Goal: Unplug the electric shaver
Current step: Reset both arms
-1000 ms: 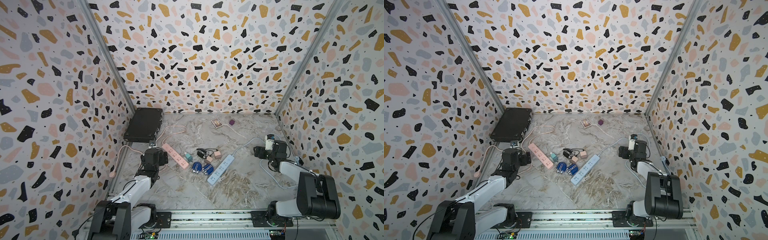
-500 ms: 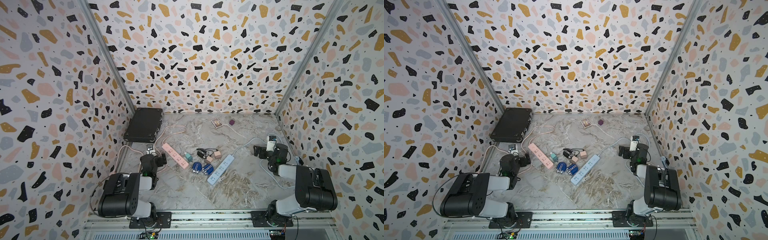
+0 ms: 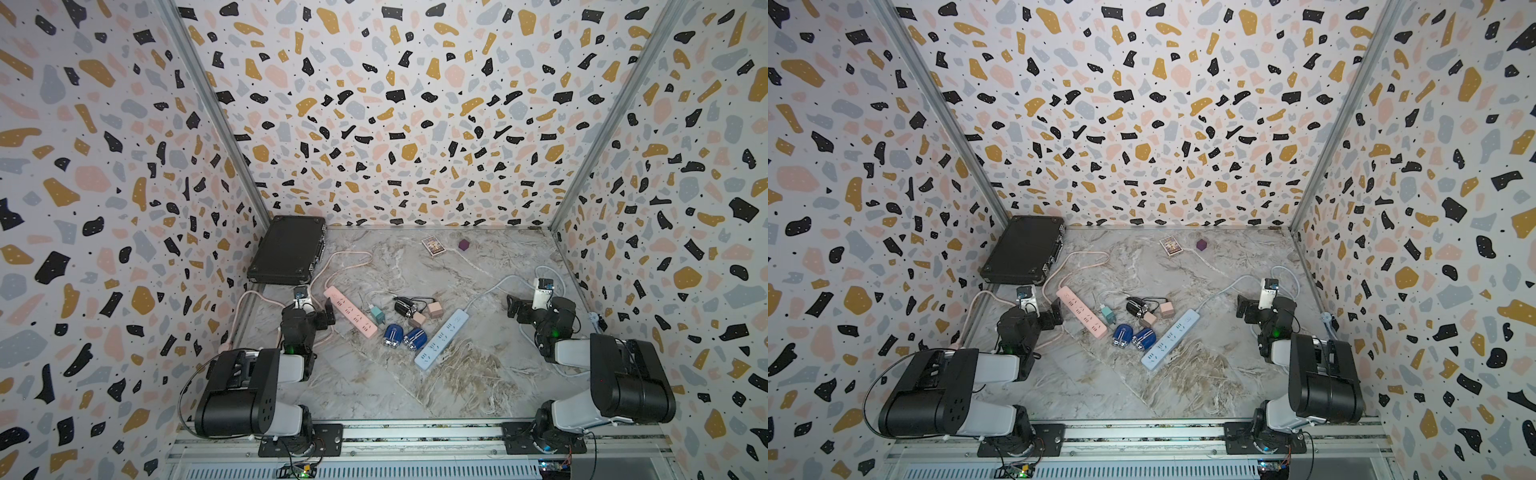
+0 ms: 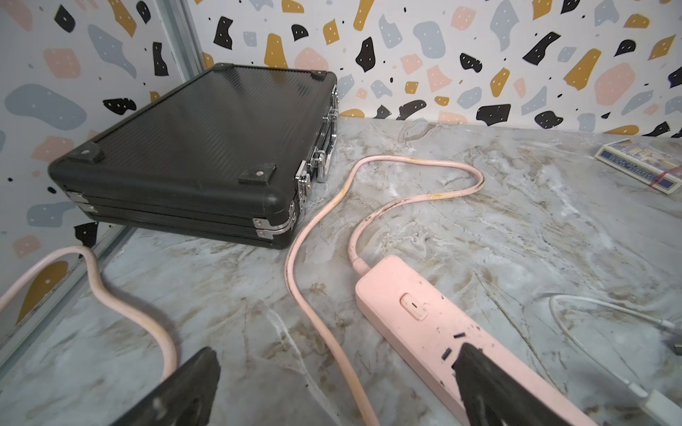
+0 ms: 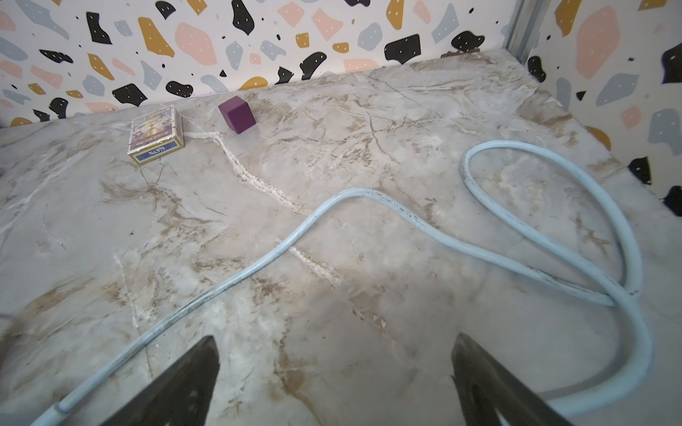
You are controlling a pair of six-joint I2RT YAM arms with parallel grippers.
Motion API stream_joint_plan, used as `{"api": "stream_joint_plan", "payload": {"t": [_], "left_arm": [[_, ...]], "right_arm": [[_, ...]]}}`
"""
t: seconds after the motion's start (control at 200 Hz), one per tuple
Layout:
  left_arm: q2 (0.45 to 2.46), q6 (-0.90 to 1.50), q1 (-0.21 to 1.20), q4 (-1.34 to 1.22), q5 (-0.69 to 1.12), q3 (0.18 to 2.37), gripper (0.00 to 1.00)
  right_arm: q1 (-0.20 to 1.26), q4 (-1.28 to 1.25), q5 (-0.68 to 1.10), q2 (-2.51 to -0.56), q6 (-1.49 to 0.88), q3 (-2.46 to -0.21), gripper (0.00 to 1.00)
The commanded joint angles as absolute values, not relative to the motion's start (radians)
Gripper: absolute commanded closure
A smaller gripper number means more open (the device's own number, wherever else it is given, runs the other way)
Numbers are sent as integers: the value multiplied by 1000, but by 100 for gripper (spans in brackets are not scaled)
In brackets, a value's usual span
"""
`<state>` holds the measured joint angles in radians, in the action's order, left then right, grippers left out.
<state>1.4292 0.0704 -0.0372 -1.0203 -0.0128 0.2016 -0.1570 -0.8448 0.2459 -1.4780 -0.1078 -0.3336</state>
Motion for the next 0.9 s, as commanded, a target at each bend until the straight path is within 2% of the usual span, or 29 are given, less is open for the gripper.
{"api": "stream_joint_plan", "payload": {"t": [0.0, 0.125, 0.2, 0.25, 0.315, 0.38, 0.43, 0.456, 0.516, 0.596, 0.641, 0.711, 0.896], "left_arm": [[1436, 72, -40, -1117, -22, 187, 0], [1431, 22, -40, -952, 103, 272, 0], [1420, 61, -40, -1023, 11, 228, 0], [1426, 84, -40, -1082, -55, 196, 0], [1436, 80, -40, -1093, -52, 197, 0], [1435, 74, -40, -979, -24, 256, 1], [1432, 68, -40, -898, -9, 299, 0], [1425, 67, -40, -898, -2, 294, 0], [1418, 74, -40, -936, -18, 269, 0], [1437, 74, -40, -983, -23, 260, 0], [1442, 64, -40, -965, 1, 272, 0], [1430, 64, -40, -925, 11, 284, 0], [1434, 49, -40, -902, 31, 301, 0]], "right_arm": [[-158, -938, 219, -1451, -117, -304, 0], [-157, -934, 213, -1453, -114, -307, 0], [-118, -992, 114, -1482, -91, -272, 1], [-117, -1144, 120, -1553, -108, -251, 1], [-113, -965, 68, -1479, -103, -278, 1], [-109, -1096, 82, -1540, -108, -264, 1], [-108, -997, 71, -1498, -101, -279, 1], [-105, -954, 61, -1486, -100, -290, 1], [-102, -1036, 72, -1533, -100, -290, 1], [-97, -943, 59, -1500, -92, -309, 1], [-96, -1008, 61, -1527, -96, -298, 1], [-94, -939, 54, -1500, -92, -312, 1], [-92, -986, 57, -1520, -92, -304, 1]]}}
